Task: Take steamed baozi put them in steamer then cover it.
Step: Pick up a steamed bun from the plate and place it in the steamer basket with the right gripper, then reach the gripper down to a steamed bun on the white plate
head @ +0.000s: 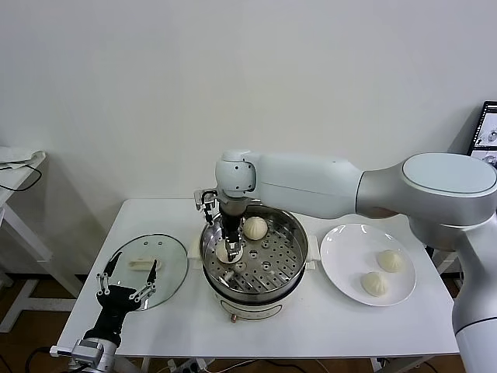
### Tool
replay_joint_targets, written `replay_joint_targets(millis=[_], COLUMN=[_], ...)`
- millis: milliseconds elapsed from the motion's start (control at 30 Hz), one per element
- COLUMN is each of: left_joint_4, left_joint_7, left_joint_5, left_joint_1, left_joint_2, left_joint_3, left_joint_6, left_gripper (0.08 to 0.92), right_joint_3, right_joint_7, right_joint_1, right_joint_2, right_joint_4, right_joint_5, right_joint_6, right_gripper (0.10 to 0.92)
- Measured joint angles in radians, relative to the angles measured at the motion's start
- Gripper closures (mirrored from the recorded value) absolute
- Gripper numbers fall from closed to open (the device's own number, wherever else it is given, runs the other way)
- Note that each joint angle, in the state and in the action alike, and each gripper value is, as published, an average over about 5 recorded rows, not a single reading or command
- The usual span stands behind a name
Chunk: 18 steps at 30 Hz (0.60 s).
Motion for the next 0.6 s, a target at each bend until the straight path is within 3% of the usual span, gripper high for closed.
replay_joint_targets(millis=[267,600], left_joint_4=[0.002,-0.009], left_joint_7=[0.000,-0.003], left_joint_5=[0.009,0.021], left_joint_1=[0.003,0.012], left_joint_2=[-0.002,-0.003], left_joint_3=[0.005,0.021], left_joint_6=[-0.001,-0.001], left_gripper=[0.177,0.177], right_joint_3=[0.021,0.012], right_joint_7=[-0.027,-0.116], right_joint_1=[0.033,0.155], right_joint_2=[-0.078,-0.362], right_joint_4=[0.056,0.225], right_joint_5=[-0.006,-0.025], right_joint_6=[0.024,0.099], right_gripper=[0.203,0.203])
